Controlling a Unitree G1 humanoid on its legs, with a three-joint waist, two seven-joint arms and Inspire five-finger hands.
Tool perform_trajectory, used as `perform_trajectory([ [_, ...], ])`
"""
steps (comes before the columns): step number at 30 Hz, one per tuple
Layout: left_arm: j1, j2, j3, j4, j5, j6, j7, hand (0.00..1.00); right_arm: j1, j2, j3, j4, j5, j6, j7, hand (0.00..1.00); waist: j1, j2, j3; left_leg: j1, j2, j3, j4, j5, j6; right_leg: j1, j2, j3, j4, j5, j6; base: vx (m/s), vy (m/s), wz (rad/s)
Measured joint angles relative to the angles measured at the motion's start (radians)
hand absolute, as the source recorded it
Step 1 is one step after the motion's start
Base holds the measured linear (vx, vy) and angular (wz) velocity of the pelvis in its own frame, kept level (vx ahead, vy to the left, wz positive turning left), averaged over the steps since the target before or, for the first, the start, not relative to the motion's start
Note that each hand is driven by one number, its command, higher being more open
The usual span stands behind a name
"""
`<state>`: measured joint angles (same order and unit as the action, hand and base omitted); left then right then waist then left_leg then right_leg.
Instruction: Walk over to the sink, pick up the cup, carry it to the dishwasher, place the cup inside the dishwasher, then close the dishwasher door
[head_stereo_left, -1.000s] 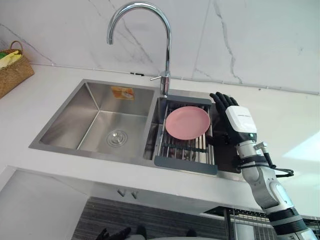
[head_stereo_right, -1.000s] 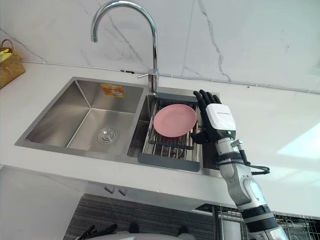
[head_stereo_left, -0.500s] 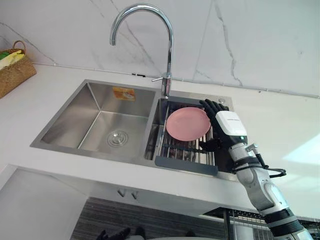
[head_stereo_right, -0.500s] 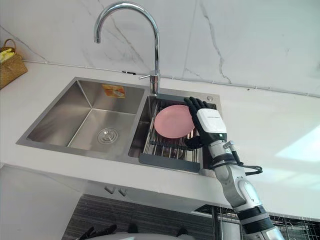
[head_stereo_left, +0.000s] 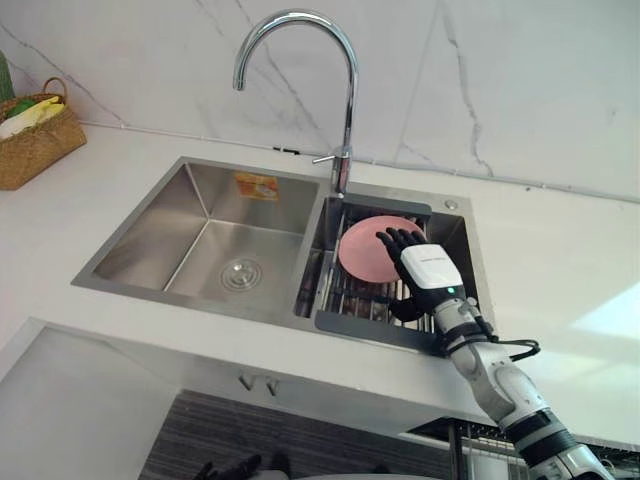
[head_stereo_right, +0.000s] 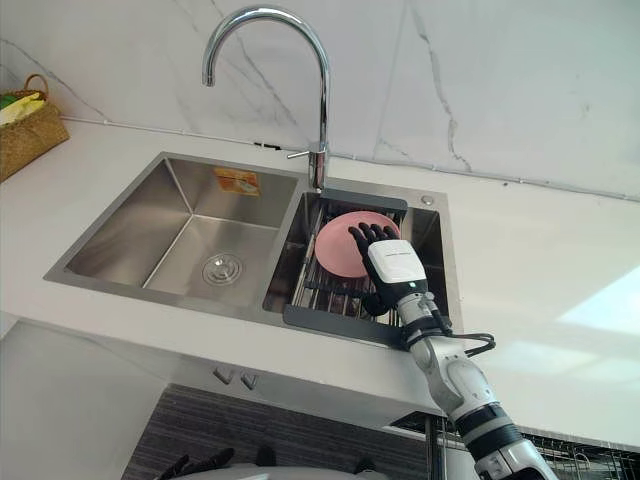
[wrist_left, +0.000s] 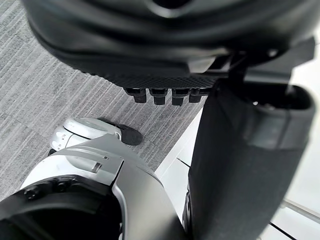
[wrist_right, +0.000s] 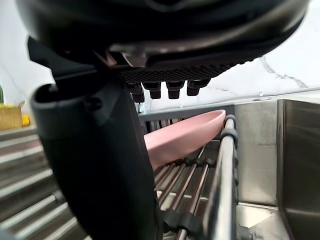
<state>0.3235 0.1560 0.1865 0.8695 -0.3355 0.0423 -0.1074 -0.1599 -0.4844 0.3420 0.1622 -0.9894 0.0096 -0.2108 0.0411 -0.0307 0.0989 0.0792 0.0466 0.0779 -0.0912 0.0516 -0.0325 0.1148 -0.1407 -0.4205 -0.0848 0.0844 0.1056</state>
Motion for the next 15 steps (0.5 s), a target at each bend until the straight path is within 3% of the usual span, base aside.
perform_trajectory([
  [6,-0.009,0.012,-0.021,0.001,0.001,0.001,-0.001,1.0,-0.037,0.007,0.066,0.074,-0.135,0.027,-0.063,1.0,-0.001,-0.016,-0.01,-0.001,0.0,-0.011,-0.001,0.005,-0.003,0.005,0.0,-0.012,-0.004,0.0,-0.002,-0.02,-0.002,0.04],
  [15,-0.023,0.013,-0.035,0.008,0.001,-0.001,0.0,1.0,-0.107,0.032,0.119,0.179,-0.241,0.089,-0.114,1.0,0.013,-0.014,-0.008,-0.016,0.006,-0.015,-0.001,0.003,-0.005,0.001,0.001,-0.044,-0.005,-0.011,-0.012,-0.05,-0.001,0.04],
])
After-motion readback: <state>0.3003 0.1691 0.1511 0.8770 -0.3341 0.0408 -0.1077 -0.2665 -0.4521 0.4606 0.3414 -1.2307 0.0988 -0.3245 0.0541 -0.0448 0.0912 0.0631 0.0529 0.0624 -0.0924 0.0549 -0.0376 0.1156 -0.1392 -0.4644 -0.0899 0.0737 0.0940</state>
